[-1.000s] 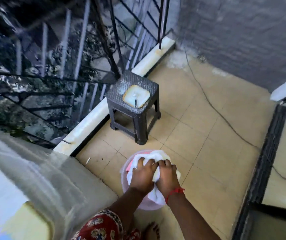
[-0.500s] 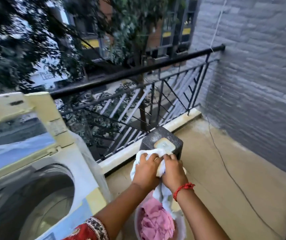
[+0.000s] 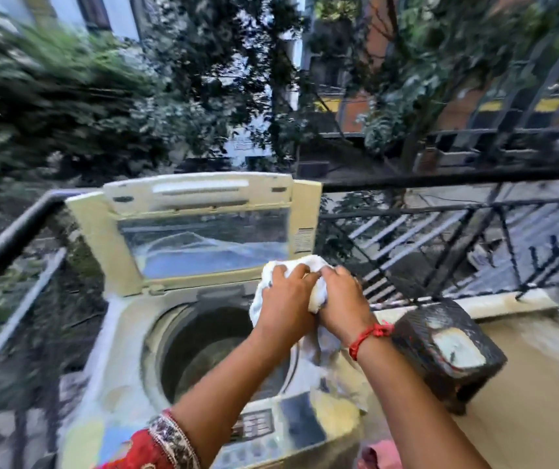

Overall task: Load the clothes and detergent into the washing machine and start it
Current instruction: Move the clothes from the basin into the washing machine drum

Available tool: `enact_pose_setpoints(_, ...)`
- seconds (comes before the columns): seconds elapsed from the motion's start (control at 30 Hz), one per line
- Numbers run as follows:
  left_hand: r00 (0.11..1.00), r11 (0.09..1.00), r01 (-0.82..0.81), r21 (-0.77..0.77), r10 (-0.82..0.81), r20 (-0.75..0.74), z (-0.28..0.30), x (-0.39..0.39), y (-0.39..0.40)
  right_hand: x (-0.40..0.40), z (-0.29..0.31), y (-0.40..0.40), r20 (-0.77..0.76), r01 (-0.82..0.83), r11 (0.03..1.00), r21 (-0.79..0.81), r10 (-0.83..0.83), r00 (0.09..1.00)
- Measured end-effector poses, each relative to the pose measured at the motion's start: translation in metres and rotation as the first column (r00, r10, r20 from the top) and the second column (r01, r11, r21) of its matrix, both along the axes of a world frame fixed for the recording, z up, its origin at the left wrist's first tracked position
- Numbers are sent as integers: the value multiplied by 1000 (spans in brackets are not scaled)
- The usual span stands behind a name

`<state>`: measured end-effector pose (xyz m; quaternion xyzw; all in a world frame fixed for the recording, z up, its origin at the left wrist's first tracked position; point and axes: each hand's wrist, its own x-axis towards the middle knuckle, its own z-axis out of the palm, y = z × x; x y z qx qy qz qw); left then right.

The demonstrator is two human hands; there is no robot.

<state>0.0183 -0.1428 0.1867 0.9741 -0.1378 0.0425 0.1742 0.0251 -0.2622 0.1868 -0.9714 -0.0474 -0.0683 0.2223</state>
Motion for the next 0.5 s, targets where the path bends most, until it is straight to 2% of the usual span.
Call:
enact_pose_setpoints(0.1, 995, 995, -95, -14, 95, -38, -4, 7, 53, 16, 0, 56, -8, -93, 995, -25, 93, 996)
enact_pose_setpoints(0.27, 978, 979, -203, -7, 202, -44, -7, 15, 121, 40, -6, 128, -54, -183, 983, 30, 184, 981)
enact_pose_setpoints(0.5, 926, 926, -375, 35, 376, -41, -1, 22, 176, 65, -12, 188, -68, -311, 948, 63, 315, 947)
